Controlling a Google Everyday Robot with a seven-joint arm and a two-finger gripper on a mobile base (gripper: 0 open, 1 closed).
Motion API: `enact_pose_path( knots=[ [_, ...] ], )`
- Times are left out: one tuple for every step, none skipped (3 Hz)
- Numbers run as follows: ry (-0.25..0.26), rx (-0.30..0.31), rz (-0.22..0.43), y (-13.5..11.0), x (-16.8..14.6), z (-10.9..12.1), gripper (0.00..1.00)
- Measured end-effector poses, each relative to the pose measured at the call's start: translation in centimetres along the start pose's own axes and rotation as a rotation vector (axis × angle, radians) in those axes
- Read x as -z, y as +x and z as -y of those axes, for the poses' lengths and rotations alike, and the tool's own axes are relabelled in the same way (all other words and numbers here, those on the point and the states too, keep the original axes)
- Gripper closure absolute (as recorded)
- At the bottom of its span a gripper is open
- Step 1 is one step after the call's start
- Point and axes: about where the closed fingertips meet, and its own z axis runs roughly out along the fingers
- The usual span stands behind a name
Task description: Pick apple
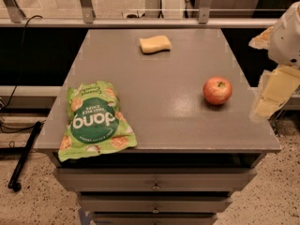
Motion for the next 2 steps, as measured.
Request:
enact_pose_path(
  knots=[
    [0.008,-0.009,0.098,0.5,-2.1,2.4,0.0],
    [-0.006,-0.04,0.239,1.0,-4.6,4.8,0.0]
  ],
)
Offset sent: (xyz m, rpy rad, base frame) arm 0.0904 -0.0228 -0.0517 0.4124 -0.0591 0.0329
